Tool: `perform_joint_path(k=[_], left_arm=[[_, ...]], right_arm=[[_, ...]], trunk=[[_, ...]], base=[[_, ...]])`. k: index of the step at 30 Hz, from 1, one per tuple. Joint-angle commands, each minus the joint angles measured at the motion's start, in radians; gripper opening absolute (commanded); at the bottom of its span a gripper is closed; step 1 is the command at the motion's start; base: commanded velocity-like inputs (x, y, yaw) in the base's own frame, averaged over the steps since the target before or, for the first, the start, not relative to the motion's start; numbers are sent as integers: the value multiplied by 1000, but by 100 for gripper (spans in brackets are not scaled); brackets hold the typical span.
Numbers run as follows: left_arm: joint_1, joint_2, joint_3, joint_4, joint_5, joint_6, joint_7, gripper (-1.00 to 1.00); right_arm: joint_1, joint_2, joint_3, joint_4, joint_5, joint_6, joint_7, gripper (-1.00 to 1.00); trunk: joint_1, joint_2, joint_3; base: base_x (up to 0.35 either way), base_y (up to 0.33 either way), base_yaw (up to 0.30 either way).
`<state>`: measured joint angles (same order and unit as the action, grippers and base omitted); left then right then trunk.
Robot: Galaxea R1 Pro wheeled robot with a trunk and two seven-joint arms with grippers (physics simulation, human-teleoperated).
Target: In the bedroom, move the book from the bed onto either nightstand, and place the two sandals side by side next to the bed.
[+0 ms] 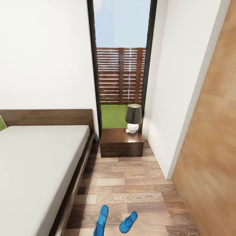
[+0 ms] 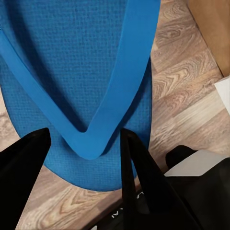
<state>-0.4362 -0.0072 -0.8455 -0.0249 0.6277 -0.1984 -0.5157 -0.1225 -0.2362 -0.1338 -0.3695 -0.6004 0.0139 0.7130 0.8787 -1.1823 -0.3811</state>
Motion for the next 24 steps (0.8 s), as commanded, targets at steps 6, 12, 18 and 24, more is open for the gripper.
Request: perform_joint_path(k=[6,12,18,24], left_arm=[[-1,0,-9,2,7,-6,-3,-100],[-1,0,-9,2,7,-6,-3,-100],[-1,0,-9,2,7,-6,-3,-100],[-1,2,-8,2,9,-6,-3,-100]], right_arm=[[-1,0,-1,1,-6,1,5,100],[-1,0,-1,1,-7,1,5,100],[-1,0,-1,1,-6,1,5,100],[-1,0,-1,1,-6,1,5,100]], trunk=[[0,-1,-1],[0,-1,-1],[0,-1,-1],[0,-1,-1]], base=[[17,0,0],[0,0,0],[0,0,0],[0,0,0]])
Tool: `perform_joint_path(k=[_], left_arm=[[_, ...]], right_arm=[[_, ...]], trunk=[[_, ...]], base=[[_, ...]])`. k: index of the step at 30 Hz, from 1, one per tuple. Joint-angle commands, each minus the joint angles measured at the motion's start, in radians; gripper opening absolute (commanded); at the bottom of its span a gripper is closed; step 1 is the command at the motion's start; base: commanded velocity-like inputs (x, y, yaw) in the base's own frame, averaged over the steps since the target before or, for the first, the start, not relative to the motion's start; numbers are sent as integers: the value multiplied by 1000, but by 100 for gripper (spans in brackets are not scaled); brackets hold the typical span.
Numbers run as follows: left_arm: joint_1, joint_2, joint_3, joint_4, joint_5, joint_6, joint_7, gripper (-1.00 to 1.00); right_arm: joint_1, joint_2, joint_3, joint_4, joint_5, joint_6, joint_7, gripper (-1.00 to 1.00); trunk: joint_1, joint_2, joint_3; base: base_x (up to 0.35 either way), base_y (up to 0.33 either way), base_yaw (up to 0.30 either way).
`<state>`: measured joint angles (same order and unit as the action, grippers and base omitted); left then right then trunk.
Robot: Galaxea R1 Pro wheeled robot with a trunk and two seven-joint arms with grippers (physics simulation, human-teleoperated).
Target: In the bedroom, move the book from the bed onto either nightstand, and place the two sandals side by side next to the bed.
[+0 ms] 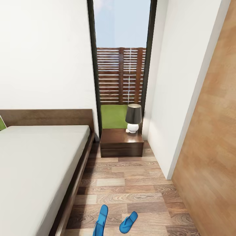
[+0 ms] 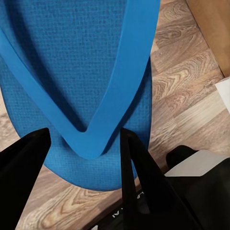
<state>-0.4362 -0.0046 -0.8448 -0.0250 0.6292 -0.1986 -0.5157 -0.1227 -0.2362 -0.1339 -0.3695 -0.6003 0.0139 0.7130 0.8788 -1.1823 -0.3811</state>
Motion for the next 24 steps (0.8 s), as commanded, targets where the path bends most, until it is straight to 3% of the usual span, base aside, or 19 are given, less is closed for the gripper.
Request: perform_joint_path(k=[1,24], left_arm=[[-1,0,-8,2,7,-5,-3,-100],[-1,-3,-8,2,7,-4,-8,-100]], right_arm=[[-1,0,-1,1,-6,1,5,100],[-1,0,-1,1,-6,1,5,100]], trunk=[[0,-1,-1],[0,-1,-1]], base=[[0,0,0],[0,0,0]])
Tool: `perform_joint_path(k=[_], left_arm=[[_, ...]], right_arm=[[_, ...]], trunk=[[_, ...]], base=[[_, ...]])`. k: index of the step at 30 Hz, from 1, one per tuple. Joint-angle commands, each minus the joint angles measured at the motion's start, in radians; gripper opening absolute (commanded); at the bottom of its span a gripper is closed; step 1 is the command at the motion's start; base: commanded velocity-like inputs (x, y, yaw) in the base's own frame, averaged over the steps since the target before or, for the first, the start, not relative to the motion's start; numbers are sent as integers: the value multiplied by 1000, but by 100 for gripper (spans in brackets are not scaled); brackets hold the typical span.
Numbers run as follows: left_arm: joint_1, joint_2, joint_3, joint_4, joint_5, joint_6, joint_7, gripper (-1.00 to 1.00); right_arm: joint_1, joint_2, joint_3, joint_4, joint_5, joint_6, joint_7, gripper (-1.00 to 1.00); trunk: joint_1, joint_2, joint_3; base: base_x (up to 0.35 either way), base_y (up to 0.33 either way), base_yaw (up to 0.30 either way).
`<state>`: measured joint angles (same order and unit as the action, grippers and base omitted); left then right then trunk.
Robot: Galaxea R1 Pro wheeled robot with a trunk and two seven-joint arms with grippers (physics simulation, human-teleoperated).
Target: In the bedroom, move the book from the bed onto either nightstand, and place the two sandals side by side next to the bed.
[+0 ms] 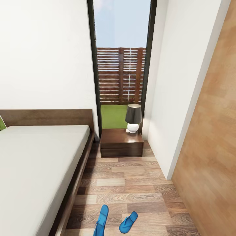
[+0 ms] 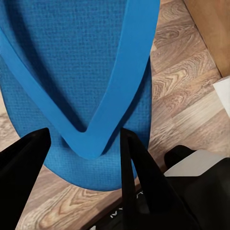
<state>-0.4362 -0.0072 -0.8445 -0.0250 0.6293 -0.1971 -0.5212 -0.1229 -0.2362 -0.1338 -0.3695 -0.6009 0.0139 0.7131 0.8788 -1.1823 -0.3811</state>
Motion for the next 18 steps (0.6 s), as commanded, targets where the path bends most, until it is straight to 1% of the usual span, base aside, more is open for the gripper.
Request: perform_joint_path(k=[1,2,6,18], left_arm=[[-1,-1,-8,2,7,-5,-3,-100],[-1,-4,-8,2,7,-5,-3,-100],[-1,-11,-8,2,7,-4,-3,-100],[-1,-13,-8,2,7,-4,0,-100]], right_arm=[[-1,0,-1,1,-5,1,5,100],[-1,0,-1,1,-5,1,6,100],[-1,0,-1,1,-6,1,6,100],[0,0,-1,1,-6,1,6,100]], trunk=[[0,-1,-1],[0,-1,-1],[15,-29,-14],[61,-113,-51]], base=[[0,0,0],[0,0,0],[0,0,0],[0,0,0]])
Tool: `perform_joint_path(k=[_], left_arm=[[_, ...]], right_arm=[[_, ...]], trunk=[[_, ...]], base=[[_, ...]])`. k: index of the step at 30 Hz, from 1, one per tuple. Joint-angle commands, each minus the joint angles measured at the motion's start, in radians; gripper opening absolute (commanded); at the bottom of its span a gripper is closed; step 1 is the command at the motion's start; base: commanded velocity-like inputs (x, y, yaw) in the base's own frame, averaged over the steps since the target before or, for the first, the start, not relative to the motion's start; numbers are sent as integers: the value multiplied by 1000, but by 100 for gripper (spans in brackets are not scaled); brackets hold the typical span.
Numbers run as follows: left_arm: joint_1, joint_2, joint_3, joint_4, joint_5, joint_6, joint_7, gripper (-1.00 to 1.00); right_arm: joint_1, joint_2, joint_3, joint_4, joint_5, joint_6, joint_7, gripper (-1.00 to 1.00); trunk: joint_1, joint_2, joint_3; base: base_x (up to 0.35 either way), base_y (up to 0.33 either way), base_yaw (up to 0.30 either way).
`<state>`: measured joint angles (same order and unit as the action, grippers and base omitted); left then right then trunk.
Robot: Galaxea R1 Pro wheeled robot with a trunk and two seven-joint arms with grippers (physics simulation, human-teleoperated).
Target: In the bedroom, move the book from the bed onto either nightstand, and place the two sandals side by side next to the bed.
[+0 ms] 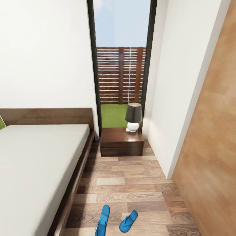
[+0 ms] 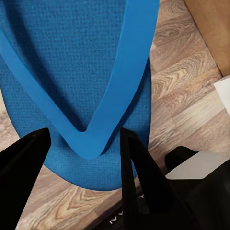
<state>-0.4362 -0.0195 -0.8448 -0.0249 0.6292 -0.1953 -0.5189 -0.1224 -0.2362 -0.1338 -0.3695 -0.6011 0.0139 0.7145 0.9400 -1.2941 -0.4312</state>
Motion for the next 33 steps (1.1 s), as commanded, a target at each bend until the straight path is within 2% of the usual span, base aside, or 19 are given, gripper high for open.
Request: perform_joint_path(k=[1,23,25,26,28,31,32,33], left_arm=[[-1,0,-8,2,7,-6,-3,-100],[-1,0,-8,2,7,-6,-3,-100],[-1,0,-8,2,7,-6,-3,-100],[-1,0,-8,2,7,-6,-4,-100],[-1,0,-8,1,7,-6,-4,-100],[-1,0,-8,2,7,-6,-4,-100],[-1,0,-8,1,7,-6,-4,-100],[-1,0,-8,1,7,-6,-4,-100]], right_arm=[[-1,0,-1,1,-5,1,5,100],[-1,0,-1,0,-5,2,4,100],[-2,0,-1,-14,-5,10,4,100],[-4,1,-1,-64,-5,22,1,100],[-5,19,-1,-179,3,67,-36,100],[-8,96,-1,-327,70,204,-186,100],[-8,112,-1,-340,84,227,-216,100],[-10,142,-1,-359,109,267,-274,100]], trunk=[[4,-8,-4],[88,-162,-73],[96,-176,-79],[100,-183,-83],[107,-197,-89],[119,-218,-98],[123,-225,-101],[127,-232,-105]], base=[[0,0,0],[0,0,0],[0,0,0],[0,0,0],[0,0,0],[0,0,0],[0,0,0],[0,0,0]])
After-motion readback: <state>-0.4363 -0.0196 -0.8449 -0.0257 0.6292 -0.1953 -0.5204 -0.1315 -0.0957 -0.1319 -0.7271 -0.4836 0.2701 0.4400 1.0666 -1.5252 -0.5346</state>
